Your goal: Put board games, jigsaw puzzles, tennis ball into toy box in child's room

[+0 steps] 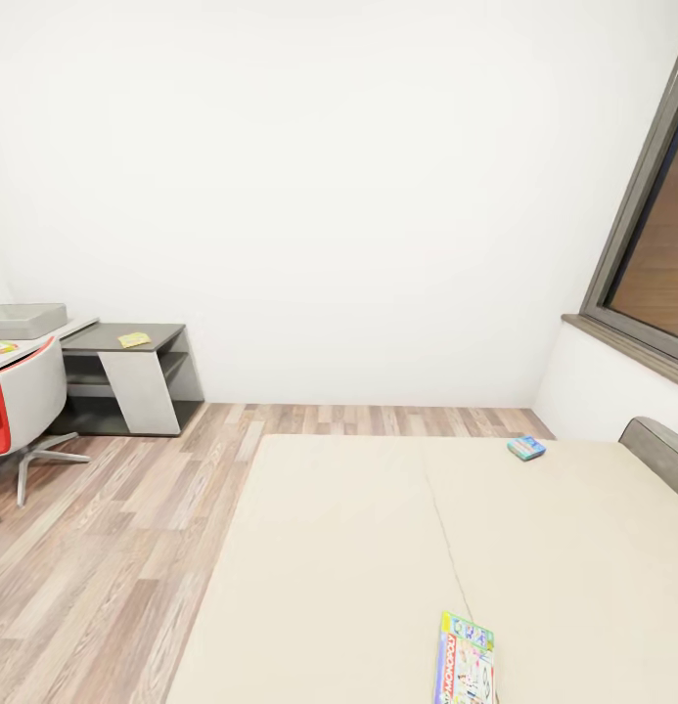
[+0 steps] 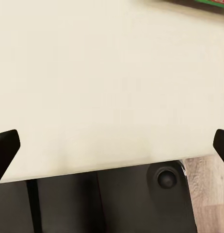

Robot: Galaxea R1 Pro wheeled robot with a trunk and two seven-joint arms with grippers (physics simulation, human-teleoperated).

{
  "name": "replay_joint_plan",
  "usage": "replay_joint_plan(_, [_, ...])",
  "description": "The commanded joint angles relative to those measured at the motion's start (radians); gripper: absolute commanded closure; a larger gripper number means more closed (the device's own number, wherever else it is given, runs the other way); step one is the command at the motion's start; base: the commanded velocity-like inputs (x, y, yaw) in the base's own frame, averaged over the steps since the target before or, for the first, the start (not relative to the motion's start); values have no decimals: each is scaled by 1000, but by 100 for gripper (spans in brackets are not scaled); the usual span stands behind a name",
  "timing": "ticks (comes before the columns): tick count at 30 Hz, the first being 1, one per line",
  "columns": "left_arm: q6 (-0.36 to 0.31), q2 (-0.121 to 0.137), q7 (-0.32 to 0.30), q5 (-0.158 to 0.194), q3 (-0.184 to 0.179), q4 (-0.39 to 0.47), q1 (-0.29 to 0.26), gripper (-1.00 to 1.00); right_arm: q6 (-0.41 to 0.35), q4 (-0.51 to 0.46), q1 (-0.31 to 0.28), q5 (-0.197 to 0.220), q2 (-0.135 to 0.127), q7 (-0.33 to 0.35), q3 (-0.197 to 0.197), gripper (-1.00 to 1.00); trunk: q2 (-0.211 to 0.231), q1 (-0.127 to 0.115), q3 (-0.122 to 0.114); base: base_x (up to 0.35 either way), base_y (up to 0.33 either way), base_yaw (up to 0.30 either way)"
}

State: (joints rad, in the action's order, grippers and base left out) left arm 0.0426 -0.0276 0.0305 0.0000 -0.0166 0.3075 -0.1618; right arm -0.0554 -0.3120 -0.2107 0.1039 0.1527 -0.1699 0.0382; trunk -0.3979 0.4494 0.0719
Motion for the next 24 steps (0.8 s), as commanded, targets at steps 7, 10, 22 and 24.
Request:
replay_joint_plan(7, [2,0,3,0,-2,-1,-1,-100,-4,-2,0,7,1,-2,3,-100,-2,1,2,-8,-22,0])
replay_joint_plan(10, [2,0,3,0,-2,-1,-1,-100,-4,-2,-1,7,1,-2,3,-100,-2,1,2,-51,-60,0])
replay_joint_plan(22, [2,0,3,0,-2,-1,-1,-100,-4,-2,-1,7,1,-2,3,-100,-2,1,2,-19,-18,0])
replay_joint_plan(24, [2,0,3,0,-2,-1,-1,-100,-4,-2,-1,7,1,-2,3,-100,-2,1,2,-3,-5,0])
